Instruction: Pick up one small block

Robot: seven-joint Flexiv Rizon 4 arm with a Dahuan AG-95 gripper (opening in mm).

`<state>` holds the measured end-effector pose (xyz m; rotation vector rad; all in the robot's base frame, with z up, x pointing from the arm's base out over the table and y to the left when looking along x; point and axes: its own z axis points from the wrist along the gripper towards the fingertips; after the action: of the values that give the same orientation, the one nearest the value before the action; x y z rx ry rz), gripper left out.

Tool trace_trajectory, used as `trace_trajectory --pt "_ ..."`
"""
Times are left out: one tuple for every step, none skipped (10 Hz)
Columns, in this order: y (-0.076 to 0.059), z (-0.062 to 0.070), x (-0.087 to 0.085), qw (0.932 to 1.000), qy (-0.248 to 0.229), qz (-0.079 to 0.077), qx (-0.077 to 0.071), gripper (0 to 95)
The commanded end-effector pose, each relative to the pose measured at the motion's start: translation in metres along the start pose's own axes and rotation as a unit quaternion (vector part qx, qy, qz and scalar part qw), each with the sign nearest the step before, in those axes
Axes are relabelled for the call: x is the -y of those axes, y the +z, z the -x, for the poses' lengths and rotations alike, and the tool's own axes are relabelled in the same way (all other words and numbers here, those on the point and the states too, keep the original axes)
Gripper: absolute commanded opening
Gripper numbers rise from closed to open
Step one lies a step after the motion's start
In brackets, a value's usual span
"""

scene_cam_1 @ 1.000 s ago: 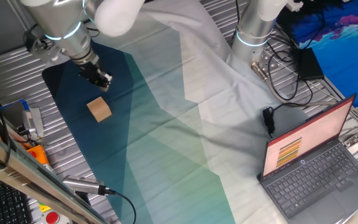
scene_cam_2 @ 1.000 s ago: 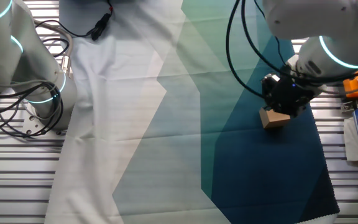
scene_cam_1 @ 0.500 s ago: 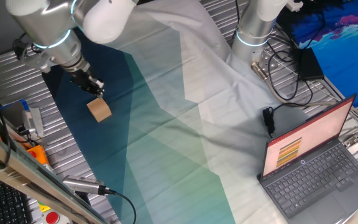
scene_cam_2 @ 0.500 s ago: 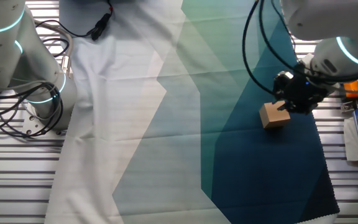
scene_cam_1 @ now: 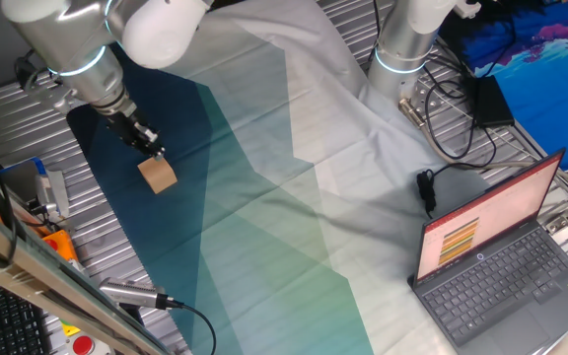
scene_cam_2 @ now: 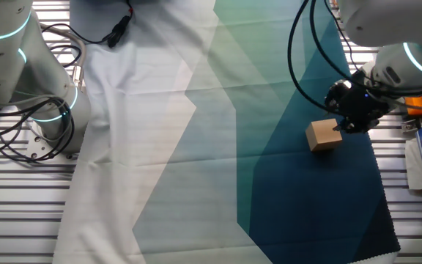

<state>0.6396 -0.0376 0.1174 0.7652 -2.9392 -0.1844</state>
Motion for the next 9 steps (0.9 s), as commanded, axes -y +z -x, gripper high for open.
trace_trajectory --pt "0.004 0.006 0.001 0.9989 0.048 0.0 -0.002 95.0" --pt "0.005 0.011 -0.002 0.998 0.064 -0.001 -0.002 95.0" --pt "0.007 0.013 -0.005 0.9977 0.068 -0.002 0.0 95.0" --pt "0.008 0.014 -0.006 0.9974 0.072 -0.001 0.0 95.0" --pt "0.009 0.015 -0.007 0.9974 0.072 -0.001 0.001 95.0" --pt "0.01 0.016 -0.008 0.9975 0.07 0.002 0.003 95.0" --pt "0.011 0.017 -0.009 0.9976 0.069 0.001 0.004 95.0" --pt "0.013 0.017 -0.011 0.9978 0.066 0.001 0.007 76.0" --pt "0.015 0.016 -0.012 0.9979 0.064 0.001 0.007 76.0"
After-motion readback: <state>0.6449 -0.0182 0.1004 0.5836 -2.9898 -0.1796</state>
